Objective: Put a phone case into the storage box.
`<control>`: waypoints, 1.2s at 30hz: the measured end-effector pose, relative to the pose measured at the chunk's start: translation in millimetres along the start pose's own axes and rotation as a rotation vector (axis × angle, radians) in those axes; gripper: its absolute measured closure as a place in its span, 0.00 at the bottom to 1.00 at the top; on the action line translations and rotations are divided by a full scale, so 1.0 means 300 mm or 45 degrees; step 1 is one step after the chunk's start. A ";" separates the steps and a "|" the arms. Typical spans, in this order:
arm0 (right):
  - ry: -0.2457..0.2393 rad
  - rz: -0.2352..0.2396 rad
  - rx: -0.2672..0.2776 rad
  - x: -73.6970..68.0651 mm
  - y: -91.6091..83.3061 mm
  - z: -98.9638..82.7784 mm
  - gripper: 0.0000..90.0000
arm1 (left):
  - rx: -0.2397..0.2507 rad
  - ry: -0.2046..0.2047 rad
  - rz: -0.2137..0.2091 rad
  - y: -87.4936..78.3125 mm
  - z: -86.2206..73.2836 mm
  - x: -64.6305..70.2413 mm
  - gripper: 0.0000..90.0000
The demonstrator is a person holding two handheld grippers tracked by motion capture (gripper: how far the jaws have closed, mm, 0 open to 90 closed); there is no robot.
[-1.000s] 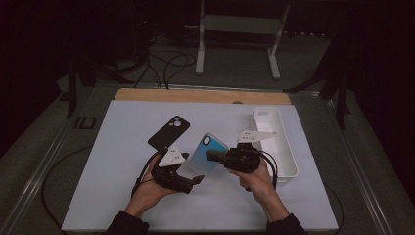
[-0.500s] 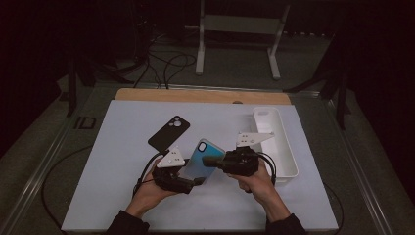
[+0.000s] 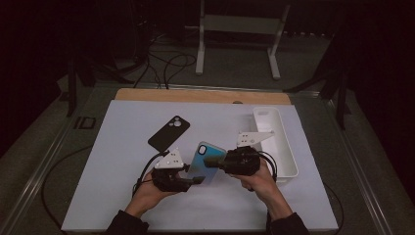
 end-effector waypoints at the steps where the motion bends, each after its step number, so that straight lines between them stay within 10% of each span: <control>1: -0.002 -0.017 -0.008 0.003 0.001 -0.001 0.83 | -0.003 0.001 0.002 0.002 -0.002 -0.001 0.69; 14: -0.006 -0.202 -0.052 0.023 0.029 -0.005 0.22 | 0.006 0.006 0.057 -0.003 0.001 -0.006 0.90; 36: 0.167 -0.386 0.009 0.029 -0.004 0.036 0.12 | 0.022 -0.068 0.230 -0.012 -0.002 -0.048 0.90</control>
Point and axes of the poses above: each handheld gripper's, and its own axes: y roughly forward along the jaws, z roughly out of its top, x roughly to its right, the point moved 6 cm from there along y, roughly forward along the jaws, and after that the axes turned 3 degrees about -x, right-handed, at the moved point
